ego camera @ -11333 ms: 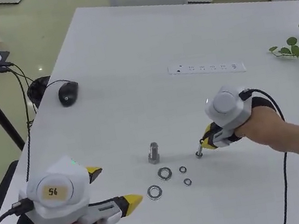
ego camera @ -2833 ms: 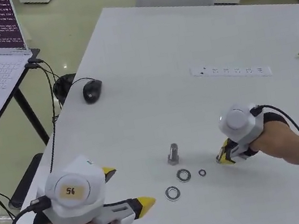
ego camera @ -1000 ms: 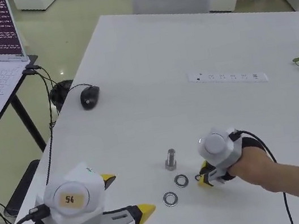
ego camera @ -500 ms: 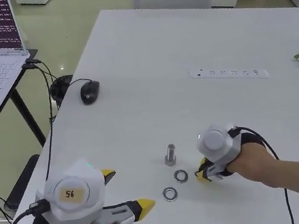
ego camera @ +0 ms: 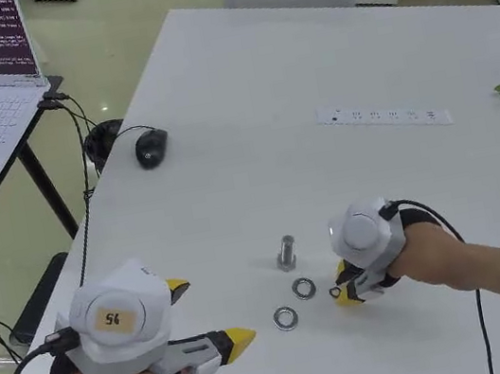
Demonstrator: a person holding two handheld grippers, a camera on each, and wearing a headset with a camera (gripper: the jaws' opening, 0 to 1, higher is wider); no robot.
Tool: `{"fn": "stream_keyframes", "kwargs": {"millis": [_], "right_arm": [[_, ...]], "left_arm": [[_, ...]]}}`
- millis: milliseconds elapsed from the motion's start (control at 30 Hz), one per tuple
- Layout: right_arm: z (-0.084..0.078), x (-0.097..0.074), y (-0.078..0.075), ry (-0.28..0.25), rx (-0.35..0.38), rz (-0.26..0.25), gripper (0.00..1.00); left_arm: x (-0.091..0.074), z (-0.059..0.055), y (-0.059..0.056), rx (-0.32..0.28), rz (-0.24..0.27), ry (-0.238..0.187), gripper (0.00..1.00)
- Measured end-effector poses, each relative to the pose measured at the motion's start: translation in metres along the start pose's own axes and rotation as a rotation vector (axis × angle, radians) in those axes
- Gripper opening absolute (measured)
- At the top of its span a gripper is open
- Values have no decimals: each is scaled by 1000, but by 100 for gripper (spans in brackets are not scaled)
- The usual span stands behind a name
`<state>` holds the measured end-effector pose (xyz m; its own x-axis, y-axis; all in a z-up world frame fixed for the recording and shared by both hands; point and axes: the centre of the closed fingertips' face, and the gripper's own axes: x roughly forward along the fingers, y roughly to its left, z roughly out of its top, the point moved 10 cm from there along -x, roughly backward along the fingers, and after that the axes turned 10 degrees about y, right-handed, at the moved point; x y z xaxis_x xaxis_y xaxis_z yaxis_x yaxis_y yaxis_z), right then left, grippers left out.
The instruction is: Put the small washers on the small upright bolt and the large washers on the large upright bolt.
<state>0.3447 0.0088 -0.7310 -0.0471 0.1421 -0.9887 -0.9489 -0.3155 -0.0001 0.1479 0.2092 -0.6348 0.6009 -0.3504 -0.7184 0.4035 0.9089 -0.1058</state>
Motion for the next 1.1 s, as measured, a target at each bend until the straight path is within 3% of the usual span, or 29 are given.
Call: {"fn": "stream_keyframes", "kwargs": {"millis": [233, 533, 1100], "right_arm": [[6, 0, -2, 28, -118, 12, 19], [6, 1, 0, 9, -136, 11, 15], [-5, 1, 12, -67, 85, -3, 14]], "left_arm": [[1, 2, 0, 0, -2, -2, 63], [2, 0, -1, -8, -1, 0, 63], [0, 3, 1, 5, 1, -2, 63]]}}
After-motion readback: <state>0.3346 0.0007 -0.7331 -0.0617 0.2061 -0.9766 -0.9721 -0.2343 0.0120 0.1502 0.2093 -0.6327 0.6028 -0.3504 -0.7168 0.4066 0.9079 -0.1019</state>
